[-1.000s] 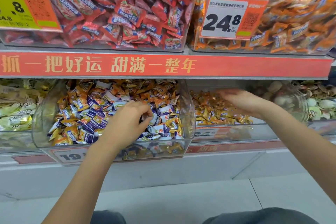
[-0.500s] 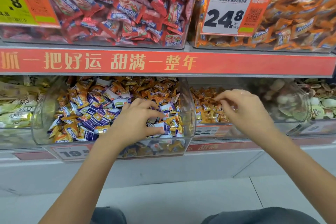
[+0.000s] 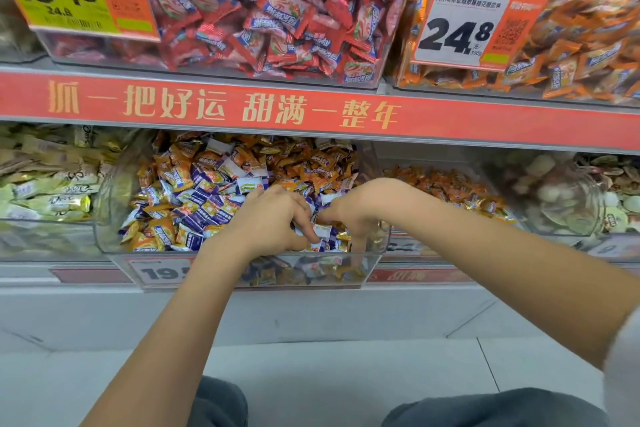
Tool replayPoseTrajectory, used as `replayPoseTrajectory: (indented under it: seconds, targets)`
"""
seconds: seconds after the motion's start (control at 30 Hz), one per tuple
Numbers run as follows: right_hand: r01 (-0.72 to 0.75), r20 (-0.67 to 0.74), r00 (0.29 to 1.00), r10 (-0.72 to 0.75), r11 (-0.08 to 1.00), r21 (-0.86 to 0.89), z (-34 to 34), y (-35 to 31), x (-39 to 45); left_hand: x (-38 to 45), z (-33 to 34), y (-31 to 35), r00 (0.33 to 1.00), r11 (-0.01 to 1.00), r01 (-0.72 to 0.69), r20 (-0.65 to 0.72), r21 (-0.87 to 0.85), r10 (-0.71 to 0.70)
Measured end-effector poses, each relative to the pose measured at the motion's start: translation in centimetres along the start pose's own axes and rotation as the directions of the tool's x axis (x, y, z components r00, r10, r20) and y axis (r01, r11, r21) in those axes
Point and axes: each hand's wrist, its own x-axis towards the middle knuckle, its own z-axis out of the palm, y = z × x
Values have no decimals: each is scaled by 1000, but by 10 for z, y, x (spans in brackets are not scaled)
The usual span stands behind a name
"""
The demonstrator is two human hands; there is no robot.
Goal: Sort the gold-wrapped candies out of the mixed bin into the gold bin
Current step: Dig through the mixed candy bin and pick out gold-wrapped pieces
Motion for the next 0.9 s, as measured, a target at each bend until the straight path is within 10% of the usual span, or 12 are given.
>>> replayPoseTrajectory:
  seconds: [0.53,0.9]
  targets:
    - [65,-11,998,-69,842,535,7,0,-2,-6,-1,-5,998,996,-24,-67,-85,18]
    - [208,-319,946,52,656,725,-17,21,-29,-10,-9,-4,980,923,59,-156,-379,-127]
